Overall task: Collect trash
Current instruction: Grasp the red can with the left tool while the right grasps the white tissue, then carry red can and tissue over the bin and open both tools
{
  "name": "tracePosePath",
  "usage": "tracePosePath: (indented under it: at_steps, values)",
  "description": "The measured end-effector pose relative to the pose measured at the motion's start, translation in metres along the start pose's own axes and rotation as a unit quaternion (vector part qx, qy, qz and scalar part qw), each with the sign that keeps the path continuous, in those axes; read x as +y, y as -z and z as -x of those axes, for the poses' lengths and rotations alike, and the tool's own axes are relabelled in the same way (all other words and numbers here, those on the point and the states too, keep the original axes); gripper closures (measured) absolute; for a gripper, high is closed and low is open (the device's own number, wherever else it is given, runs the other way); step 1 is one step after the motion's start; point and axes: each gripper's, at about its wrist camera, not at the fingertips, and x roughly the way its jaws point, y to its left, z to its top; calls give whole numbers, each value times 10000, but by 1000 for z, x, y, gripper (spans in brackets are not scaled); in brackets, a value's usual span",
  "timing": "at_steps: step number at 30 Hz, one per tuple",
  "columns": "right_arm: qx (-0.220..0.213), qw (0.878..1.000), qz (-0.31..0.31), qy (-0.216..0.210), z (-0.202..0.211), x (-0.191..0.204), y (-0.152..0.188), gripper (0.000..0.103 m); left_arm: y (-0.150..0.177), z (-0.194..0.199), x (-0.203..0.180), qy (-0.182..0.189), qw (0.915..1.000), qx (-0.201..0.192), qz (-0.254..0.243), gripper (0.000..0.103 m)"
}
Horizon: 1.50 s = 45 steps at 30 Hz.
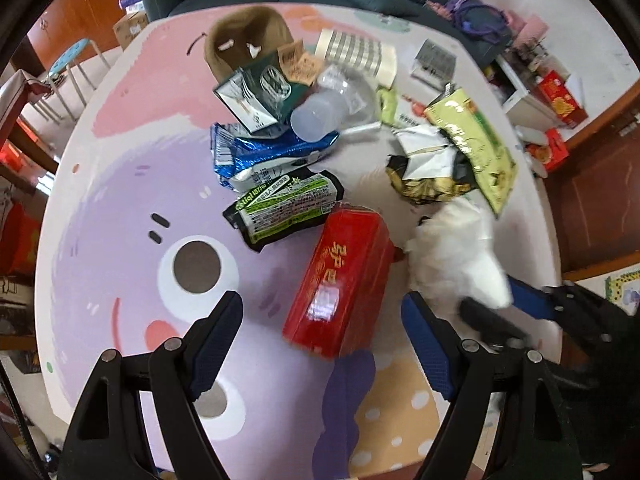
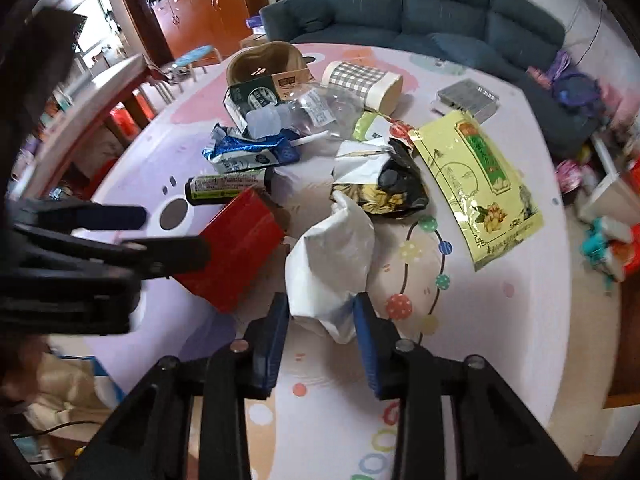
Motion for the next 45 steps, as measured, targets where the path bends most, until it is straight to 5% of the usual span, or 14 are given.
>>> tracePosePath:
  at_steps: [4,8,15,21,33,45]
  values:
    - [100,9986,-340,-383,1,-23,-4,72,-7,-18,-7,-27,9998,139,120,25]
    - [128,9975,-387,-578,2,-28,-1,72,-8,-31,-18,-123,9993,332,120,46]
    - [150,9960,-392,-785,1,-34,3,72,-11,-53,-37,-457,9974,554,109,55]
    - [134,9960,-364,-806,0,-35,4,73,-8,-55,-36,-335,9977,438,399,65]
    - [2,9935,-838,-771,15,-27,10,79,15,2,-29,140,9990,62,409,68]
    - [-431,9891,-1181,-766,61,21,29,79,59,79,0,405,9984,-380,-51,68]
